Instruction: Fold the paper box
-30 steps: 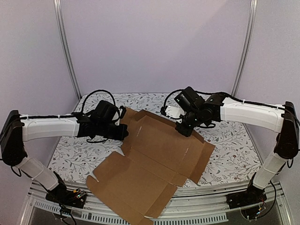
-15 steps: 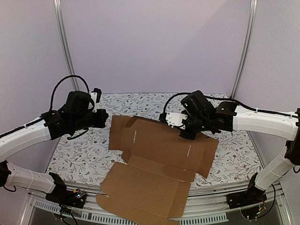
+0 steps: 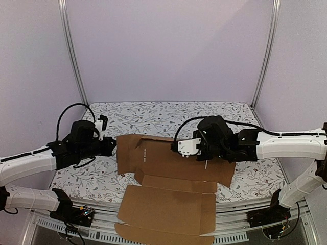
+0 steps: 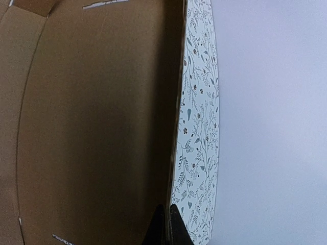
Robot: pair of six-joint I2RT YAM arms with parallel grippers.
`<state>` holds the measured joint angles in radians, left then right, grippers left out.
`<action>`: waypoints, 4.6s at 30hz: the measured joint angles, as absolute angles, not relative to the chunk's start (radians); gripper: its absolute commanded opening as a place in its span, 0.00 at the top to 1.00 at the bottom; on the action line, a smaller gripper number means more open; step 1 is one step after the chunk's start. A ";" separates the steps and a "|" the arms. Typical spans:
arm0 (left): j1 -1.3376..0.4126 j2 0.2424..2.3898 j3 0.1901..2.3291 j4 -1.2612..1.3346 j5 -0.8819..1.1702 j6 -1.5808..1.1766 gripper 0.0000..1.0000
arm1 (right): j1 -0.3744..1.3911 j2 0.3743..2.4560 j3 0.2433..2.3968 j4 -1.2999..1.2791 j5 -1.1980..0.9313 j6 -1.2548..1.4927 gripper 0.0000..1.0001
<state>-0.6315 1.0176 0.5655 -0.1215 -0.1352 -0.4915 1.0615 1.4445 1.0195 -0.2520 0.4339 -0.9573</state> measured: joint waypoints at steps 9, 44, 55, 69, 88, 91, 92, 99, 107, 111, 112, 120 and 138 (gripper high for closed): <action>-0.622 1.019 0.485 0.033 0.016 -0.509 1.00 | 1.135 1.428 0.838 0.038 0.583 -1.072 1.00; -0.571 1.052 0.384 0.282 0.166 -0.484 1.00 | 1.172 1.532 0.685 0.630 0.710 -1.357 1.00; -0.556 1.198 0.392 0.367 0.310 -0.444 1.00 | 1.172 1.532 0.673 0.635 0.748 -1.329 1.00; -0.551 1.206 0.455 0.383 0.393 -0.432 1.00 | 1.176 1.535 0.673 0.637 0.762 -1.320 1.00; -0.550 1.205 0.461 0.369 0.403 -0.414 1.00 | 1.178 1.536 0.673 0.637 0.761 -1.317 1.00; -0.546 1.167 0.461 0.331 0.344 -0.404 1.00 | 1.179 1.536 0.673 0.637 0.761 -1.317 1.00; -0.545 1.153 0.461 0.321 0.323 -0.400 1.00 | 1.180 1.536 0.673 0.637 0.762 -1.317 1.00; -0.523 1.147 0.465 0.308 0.204 -0.388 1.00 | 1.191 1.536 0.673 0.637 0.761 -1.317 1.00; -0.460 1.333 0.537 0.329 0.181 -0.385 1.00 | 1.194 1.536 0.673 0.637 0.761 -1.317 1.00; -0.457 1.391 0.566 0.347 0.231 -0.389 1.00 | 1.198 1.536 0.673 0.638 0.761 -1.317 1.00; -0.457 1.399 0.572 0.353 0.249 -0.391 1.00 | 1.198 1.536 0.673 0.638 0.761 -1.317 1.00; -0.457 1.394 0.574 0.367 0.367 -0.434 1.00 | 1.198 1.536 0.674 0.638 0.766 -1.317 1.00; -0.473 1.351 0.591 0.230 0.434 -0.547 1.00 | 1.198 1.585 0.712 0.645 0.802 -1.316 1.00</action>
<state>-0.4732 1.3506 0.5907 0.2302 0.4343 -0.5472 1.1980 1.5852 0.7116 0.6449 0.8024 -1.3159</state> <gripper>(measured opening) 0.004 0.006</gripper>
